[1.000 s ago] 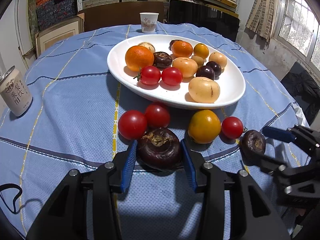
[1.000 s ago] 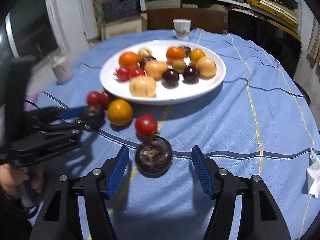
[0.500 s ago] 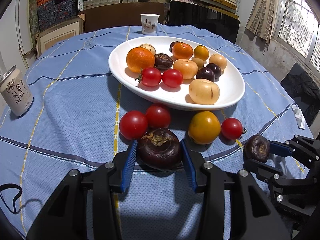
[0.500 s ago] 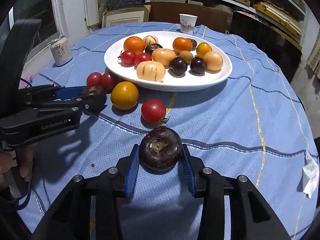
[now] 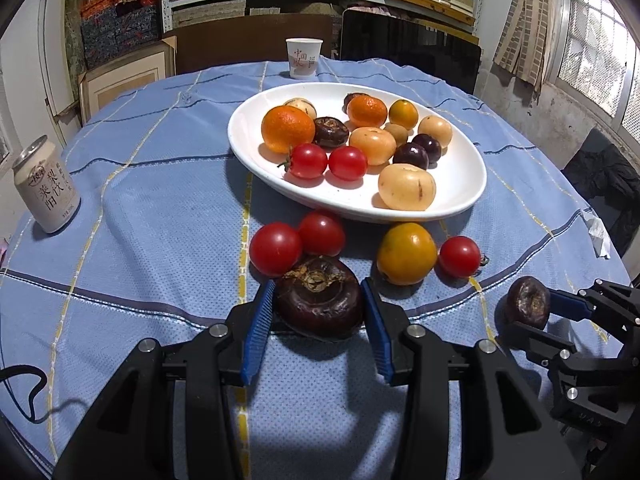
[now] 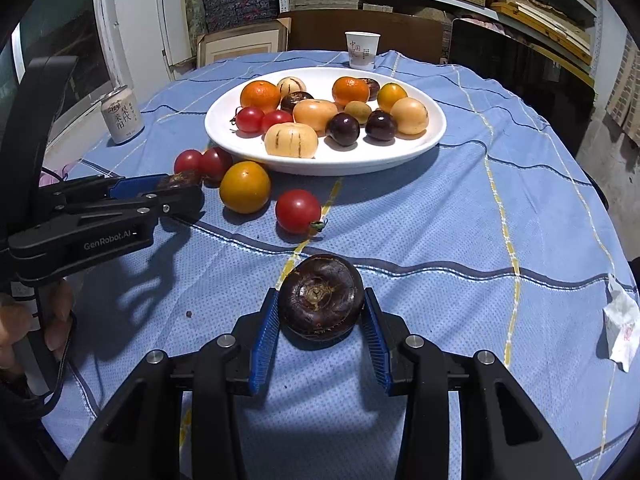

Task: Organize fruits
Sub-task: 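Grasp a dark purple tomato with the left tool while the right tool grasps another, then lower both dark purple tomatoes onto the white plate and open both tools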

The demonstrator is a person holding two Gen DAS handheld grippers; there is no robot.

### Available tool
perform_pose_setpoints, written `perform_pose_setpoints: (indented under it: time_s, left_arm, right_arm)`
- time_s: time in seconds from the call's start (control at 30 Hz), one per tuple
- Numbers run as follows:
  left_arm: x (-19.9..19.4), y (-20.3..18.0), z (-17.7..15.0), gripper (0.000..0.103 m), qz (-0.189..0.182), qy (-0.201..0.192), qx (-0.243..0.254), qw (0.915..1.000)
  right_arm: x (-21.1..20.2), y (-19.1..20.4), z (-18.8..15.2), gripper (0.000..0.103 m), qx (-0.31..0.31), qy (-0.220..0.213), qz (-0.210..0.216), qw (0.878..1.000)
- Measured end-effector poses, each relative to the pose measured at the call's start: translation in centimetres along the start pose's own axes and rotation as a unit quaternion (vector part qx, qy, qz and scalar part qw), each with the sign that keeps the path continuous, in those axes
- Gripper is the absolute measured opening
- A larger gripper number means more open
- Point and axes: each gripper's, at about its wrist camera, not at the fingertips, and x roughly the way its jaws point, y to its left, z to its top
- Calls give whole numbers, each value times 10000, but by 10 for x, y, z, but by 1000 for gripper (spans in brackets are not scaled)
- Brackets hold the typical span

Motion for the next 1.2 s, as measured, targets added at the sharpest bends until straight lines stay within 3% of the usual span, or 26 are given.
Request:
perform_pose_setpoints:
  time_s: [0.5, 0.77, 0.97, 1.2]
  left_arm:
    - [-53, 6, -8, 43, -177, -277, -10, 9995]
    - [-75, 1, 52, 43, -233, -553, 192, 9980]
    - [-33, -5, 120, 43, -158, -467, 142, 9987]
    - [53, -1, 168, 48, -282, 139, -160, 9994]
  right_arm:
    - [-30, -18, -4, 42, 286, -362, 89, 9989]
    - [-60, -36, 47, 42, 126, -936, 3, 9955]
    - [-40, -41, 120, 42, -287, -1093, -34, 9936]
    - [31, -47, 175, 42, -460, -836, -19, 9954]
